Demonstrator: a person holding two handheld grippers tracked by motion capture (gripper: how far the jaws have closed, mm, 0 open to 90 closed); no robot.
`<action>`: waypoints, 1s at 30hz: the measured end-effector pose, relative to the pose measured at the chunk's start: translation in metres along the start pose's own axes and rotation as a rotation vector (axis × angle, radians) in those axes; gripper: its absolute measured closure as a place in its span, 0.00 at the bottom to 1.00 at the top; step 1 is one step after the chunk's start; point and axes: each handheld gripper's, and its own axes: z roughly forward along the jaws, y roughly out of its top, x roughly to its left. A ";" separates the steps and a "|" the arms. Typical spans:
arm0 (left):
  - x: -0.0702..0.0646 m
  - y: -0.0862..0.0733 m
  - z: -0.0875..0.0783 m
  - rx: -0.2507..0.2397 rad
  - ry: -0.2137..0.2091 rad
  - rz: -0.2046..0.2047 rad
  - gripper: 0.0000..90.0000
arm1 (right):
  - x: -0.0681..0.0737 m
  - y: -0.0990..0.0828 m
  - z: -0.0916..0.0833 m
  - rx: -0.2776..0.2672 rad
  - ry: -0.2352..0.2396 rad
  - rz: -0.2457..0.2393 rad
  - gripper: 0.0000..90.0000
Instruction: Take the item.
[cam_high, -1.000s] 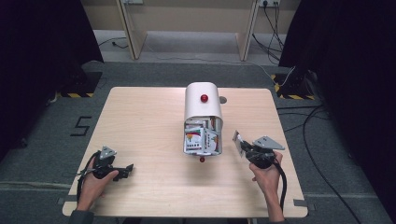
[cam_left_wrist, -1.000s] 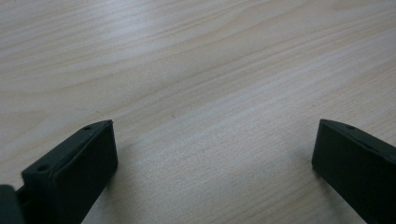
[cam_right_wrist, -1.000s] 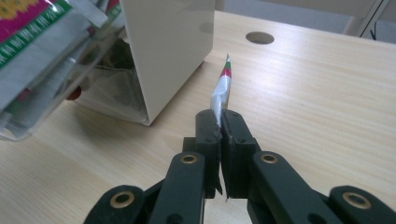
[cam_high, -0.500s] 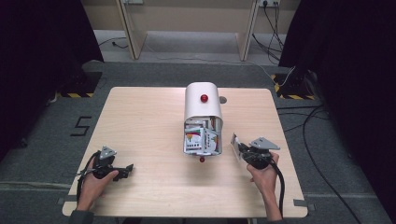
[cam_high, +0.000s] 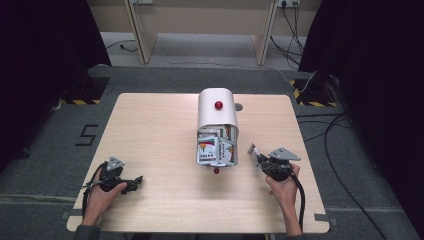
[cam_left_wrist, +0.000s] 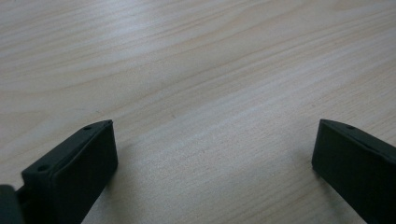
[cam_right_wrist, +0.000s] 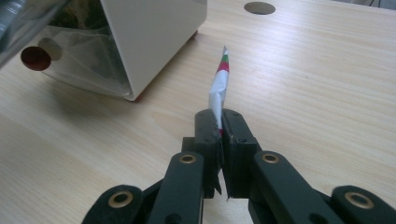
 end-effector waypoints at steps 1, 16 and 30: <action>0.000 0.000 0.000 0.000 0.000 0.000 0.00 | -0.001 0.000 0.000 0.003 -0.004 0.002 0.95; 0.000 0.000 0.000 0.000 0.000 0.000 0.00 | -0.009 -0.005 0.002 0.029 -0.089 0.004 0.84; 0.000 0.000 0.000 0.000 0.000 -0.001 0.00 | -0.014 -0.011 0.007 0.070 -0.148 0.029 0.72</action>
